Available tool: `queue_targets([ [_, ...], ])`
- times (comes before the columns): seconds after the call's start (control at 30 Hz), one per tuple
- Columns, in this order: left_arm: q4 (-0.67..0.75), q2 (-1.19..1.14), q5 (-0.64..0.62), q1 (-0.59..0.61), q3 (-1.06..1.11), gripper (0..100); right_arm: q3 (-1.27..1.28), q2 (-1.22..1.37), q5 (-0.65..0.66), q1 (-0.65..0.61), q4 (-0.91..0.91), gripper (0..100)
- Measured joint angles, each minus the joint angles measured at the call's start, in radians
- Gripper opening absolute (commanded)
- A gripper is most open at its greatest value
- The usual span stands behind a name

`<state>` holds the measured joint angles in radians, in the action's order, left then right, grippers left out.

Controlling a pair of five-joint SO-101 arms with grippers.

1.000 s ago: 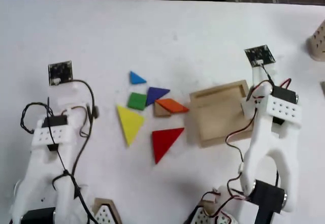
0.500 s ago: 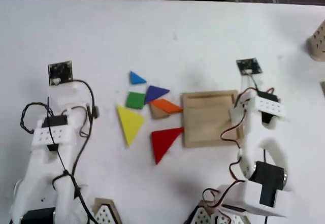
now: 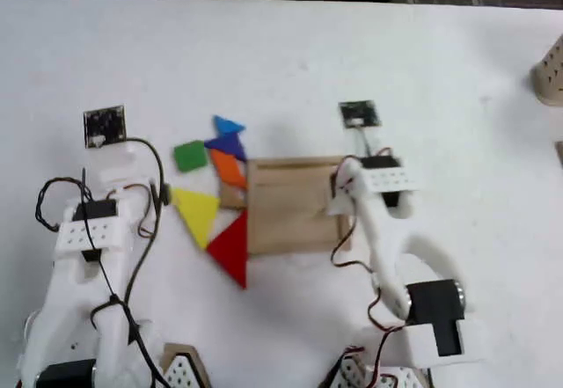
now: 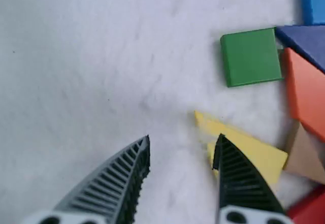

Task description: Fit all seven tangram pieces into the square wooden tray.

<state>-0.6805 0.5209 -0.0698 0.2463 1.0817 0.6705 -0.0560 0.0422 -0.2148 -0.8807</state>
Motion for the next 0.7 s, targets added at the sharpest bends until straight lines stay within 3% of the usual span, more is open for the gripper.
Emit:
queue_targets([
  [0.3, 0.000, 0.000, 0.000, 0.000, 0.000, 21, -0.035, 0.000, -0.005, 0.040, -0.078, 19.8],
  [0.47, 0.000, 0.000, 0.000, 0.000, 0.000, 21, -0.097, 0.000, -0.005, 0.071, -0.195, 14.9],
  [0.6, 0.000, 0.000, 0.000, 0.000, 0.000, 21, -0.097, -0.098, -0.005, 0.072, -0.270, 1.9],
  [0.7, 0.000, 0.000, 0.000, 0.000, 0.000, 21, -0.046, -0.255, 0.000, 0.032, -0.288, 3.2],
])
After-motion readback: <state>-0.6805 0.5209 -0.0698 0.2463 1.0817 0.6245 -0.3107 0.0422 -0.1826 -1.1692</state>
